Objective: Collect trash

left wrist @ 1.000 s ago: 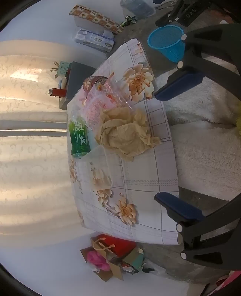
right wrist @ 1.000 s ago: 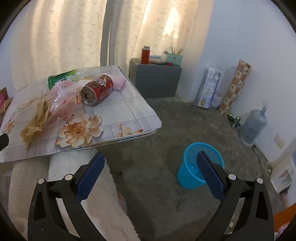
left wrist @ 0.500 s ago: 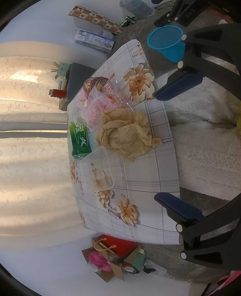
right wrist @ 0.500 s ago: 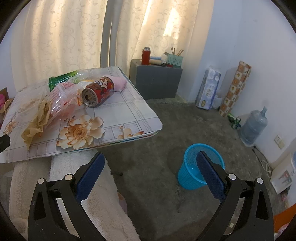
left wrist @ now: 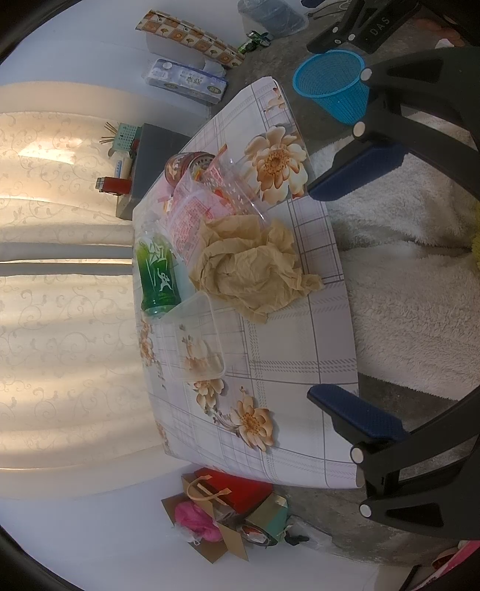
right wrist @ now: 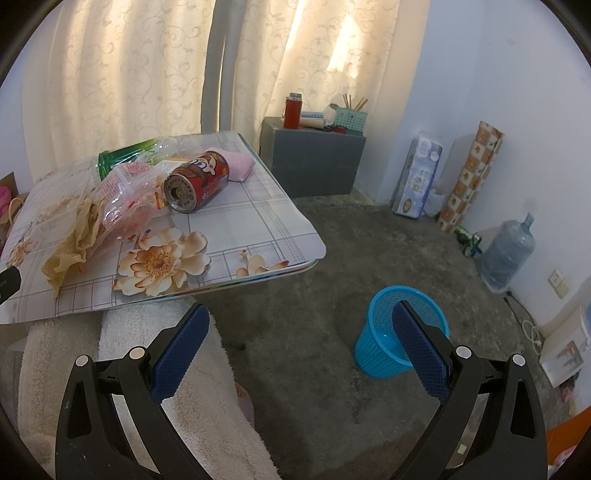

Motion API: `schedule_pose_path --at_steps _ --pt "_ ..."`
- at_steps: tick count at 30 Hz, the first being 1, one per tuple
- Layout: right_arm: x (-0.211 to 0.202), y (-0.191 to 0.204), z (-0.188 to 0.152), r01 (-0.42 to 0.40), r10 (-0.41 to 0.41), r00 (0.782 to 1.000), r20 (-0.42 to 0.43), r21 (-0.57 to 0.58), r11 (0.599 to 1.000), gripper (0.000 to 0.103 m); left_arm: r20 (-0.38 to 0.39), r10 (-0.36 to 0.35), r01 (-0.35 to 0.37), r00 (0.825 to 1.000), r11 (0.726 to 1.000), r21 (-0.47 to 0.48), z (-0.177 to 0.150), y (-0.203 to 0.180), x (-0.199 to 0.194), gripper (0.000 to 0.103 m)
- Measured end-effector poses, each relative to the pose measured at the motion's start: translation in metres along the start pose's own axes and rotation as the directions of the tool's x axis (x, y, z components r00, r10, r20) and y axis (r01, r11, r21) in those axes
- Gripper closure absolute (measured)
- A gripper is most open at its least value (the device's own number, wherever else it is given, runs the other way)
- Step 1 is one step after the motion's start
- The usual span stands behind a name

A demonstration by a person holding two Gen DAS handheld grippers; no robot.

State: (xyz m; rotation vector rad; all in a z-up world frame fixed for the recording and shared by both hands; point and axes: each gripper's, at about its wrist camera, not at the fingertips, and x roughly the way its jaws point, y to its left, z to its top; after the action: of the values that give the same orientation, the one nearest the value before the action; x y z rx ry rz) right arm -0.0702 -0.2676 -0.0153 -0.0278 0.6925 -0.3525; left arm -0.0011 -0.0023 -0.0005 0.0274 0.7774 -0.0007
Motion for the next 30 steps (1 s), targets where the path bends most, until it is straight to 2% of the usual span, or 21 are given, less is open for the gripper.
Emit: schedule_pose_path --at_steps 30 --pt "0.0001 0.0013 0.0006 -0.001 0.001 1.000 -0.003 0.000 1.000 0.008 -0.010 0.023 -0.023 1.000 1.000 -0.008 0.0020 0.0050 0.0028 0.006"
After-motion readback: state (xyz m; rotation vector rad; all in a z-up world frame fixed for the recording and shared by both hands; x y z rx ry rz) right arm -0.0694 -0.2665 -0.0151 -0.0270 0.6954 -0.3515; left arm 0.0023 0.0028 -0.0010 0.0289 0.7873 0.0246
